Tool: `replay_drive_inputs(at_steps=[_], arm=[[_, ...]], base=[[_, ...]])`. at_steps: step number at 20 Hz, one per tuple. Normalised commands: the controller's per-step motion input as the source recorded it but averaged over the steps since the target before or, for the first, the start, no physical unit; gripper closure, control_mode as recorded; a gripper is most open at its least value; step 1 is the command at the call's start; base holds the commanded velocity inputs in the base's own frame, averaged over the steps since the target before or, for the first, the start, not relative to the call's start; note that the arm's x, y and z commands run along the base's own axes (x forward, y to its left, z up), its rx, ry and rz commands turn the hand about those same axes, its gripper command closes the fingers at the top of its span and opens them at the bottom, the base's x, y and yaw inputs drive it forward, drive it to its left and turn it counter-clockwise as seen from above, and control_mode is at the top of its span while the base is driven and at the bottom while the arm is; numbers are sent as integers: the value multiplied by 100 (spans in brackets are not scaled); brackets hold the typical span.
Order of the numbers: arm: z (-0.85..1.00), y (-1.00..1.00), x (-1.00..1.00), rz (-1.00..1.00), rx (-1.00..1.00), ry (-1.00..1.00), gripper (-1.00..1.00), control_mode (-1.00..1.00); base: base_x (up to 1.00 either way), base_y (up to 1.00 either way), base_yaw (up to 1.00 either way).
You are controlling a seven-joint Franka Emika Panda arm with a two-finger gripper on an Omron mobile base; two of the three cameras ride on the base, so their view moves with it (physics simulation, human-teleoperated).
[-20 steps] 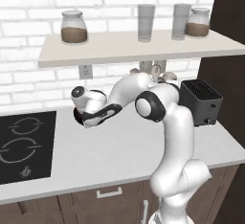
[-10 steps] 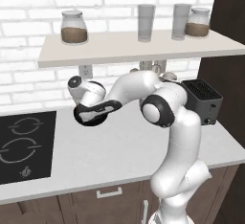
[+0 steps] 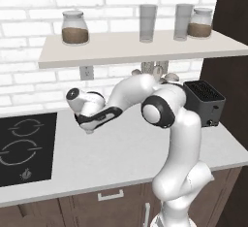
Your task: Pick up the bowls on the counter and stack them on top of one another in the open cabinet. Place the smaller bowl on top of the larger bowl.
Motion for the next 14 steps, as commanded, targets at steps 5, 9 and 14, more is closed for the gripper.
replay_drive_inputs(at_steps=[5,9,14], arm=[[-31,0,3,0,-2,0,-100,-100],[-26,0,4,0,-1,0,-100,-100],[-3,-7,11,-2,0,-6,-100,-100]], base=[[0,0,0],[0,0,0],[0,0,0]])
